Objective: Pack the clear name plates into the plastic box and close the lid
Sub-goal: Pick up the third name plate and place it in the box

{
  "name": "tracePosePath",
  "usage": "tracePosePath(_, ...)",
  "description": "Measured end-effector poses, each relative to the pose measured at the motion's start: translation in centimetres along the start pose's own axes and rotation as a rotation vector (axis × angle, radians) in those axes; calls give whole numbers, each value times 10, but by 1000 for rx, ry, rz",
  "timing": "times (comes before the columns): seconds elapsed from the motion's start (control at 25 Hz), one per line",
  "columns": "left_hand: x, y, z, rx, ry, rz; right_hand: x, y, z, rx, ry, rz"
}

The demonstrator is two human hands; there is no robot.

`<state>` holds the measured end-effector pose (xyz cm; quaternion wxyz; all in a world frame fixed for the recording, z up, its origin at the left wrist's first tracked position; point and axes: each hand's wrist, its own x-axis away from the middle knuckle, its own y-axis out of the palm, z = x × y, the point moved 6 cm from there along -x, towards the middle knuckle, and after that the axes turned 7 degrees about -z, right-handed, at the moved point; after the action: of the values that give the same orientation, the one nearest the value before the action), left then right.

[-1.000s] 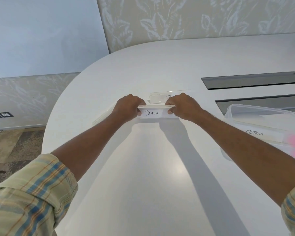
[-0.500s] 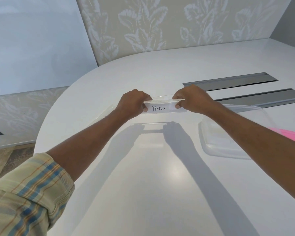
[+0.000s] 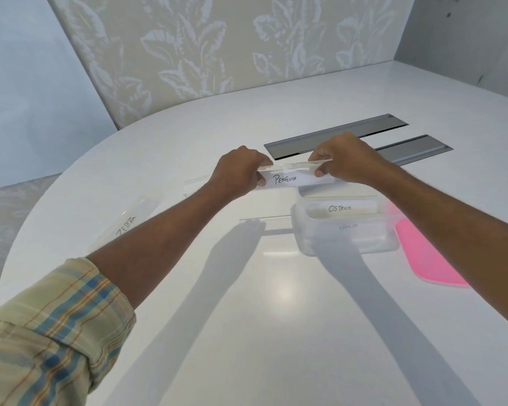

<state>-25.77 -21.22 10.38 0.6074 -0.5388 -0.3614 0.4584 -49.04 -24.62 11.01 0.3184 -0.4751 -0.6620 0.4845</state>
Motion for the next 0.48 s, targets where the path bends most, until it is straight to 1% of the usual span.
tracePosePath(0.32, -34, 24, 69, 32, 78, -48, 38, -19, 67, 19, 95, -24)
tracePosePath(0.48, -45, 45, 93, 17, 119, -104, 46, -12, 96, 50, 121, -66)
